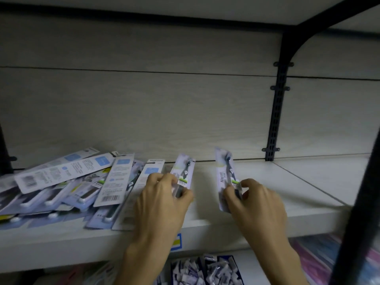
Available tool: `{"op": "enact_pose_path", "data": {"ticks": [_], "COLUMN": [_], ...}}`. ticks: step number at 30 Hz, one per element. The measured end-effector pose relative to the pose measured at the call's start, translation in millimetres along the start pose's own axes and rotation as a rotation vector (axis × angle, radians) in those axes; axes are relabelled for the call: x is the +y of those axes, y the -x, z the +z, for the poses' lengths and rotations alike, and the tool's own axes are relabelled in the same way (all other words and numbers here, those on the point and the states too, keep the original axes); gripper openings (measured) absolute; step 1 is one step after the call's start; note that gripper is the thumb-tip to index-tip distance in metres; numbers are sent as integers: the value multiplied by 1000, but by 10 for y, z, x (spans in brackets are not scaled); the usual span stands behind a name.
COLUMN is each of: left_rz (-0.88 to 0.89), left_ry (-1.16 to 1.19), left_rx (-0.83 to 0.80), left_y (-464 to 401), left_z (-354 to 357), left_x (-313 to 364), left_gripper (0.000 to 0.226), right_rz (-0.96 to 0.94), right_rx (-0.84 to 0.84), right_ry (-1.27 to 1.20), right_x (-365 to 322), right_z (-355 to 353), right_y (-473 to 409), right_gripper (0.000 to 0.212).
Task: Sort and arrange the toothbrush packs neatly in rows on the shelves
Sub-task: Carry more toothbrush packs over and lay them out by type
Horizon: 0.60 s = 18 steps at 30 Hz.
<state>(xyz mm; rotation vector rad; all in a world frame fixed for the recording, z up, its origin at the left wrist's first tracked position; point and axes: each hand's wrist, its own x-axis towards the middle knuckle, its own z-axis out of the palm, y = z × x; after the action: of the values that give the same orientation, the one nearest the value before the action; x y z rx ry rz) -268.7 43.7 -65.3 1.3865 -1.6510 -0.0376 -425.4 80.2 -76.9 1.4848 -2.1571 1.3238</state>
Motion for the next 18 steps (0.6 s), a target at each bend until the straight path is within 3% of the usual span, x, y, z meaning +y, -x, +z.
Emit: {"op": "enact_pose_path", "data": {"ticks": [7, 12, 15, 18], "left_rz": [76, 39, -37, -121], "left_ry": [307, 538, 748, 950], "left_rx": [32, -14, -103, -153], "left_y": [263, 504, 621, 727], "left_z": [133, 168, 186, 224], "left_x": [148, 349, 491, 653], "left_gripper": [25, 21, 19, 22], "right_rz": [84, 102, 83, 36], "right_rx": [97, 214, 232, 287], "right_ry": [31, -13, -96, -163], "right_x": [256, 464, 581, 710], "right_z": [-398, -605, -751, -918], "right_y": [360, 531, 579, 605], "right_gripper": [31, 42, 60, 42]}}
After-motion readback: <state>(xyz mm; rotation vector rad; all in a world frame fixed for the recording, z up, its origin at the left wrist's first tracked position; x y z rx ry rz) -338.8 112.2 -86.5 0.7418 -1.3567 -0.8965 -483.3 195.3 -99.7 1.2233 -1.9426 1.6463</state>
